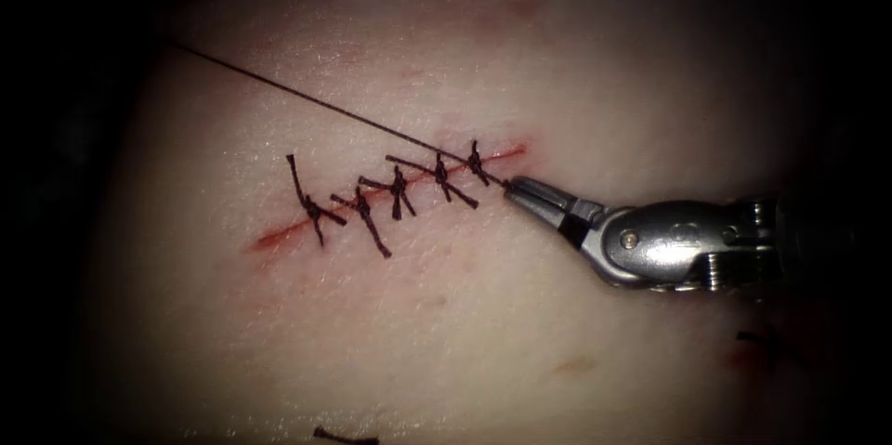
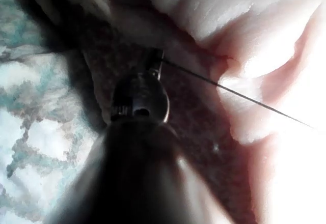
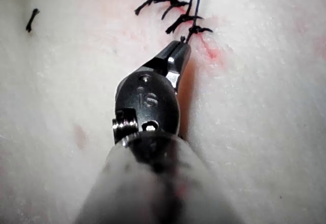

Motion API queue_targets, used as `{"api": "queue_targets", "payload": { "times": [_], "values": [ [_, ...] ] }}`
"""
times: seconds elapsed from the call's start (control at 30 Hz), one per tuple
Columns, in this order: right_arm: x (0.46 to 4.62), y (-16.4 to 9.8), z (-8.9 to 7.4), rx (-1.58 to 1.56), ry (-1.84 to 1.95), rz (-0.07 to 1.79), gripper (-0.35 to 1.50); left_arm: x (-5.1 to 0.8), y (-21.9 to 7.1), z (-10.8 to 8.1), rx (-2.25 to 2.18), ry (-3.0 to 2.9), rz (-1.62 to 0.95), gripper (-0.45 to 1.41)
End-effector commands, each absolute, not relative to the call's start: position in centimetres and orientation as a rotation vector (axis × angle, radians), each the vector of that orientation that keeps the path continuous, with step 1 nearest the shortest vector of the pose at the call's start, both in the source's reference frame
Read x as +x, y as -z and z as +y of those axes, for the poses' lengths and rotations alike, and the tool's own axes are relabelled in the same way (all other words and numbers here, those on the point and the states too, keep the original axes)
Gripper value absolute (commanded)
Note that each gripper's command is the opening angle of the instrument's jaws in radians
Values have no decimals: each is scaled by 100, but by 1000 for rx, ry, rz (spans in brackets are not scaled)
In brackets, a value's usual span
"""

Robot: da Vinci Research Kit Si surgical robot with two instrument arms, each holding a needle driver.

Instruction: Wound Closure

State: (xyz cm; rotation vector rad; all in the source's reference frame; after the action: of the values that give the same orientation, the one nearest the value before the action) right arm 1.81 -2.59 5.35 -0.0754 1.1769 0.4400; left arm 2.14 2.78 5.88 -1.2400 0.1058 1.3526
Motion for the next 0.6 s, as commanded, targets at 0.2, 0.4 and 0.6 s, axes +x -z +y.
{"api": "queue_targets", "payload": {
  "times": [0.2,0.4,0.6],
  "values": [
    [177,-539,-267,-83,-448,1169,-35,204,-593,281,-1224,-1339,113,-45],
    [187,-530,-265,-78,-452,1191,-35,156,-568,246,-1321,-1322,34,-45],
    [187,-513,-261,7,-578,1217,113,87,-520,191,-1500,-1266,-67,-45]
  ]
}}
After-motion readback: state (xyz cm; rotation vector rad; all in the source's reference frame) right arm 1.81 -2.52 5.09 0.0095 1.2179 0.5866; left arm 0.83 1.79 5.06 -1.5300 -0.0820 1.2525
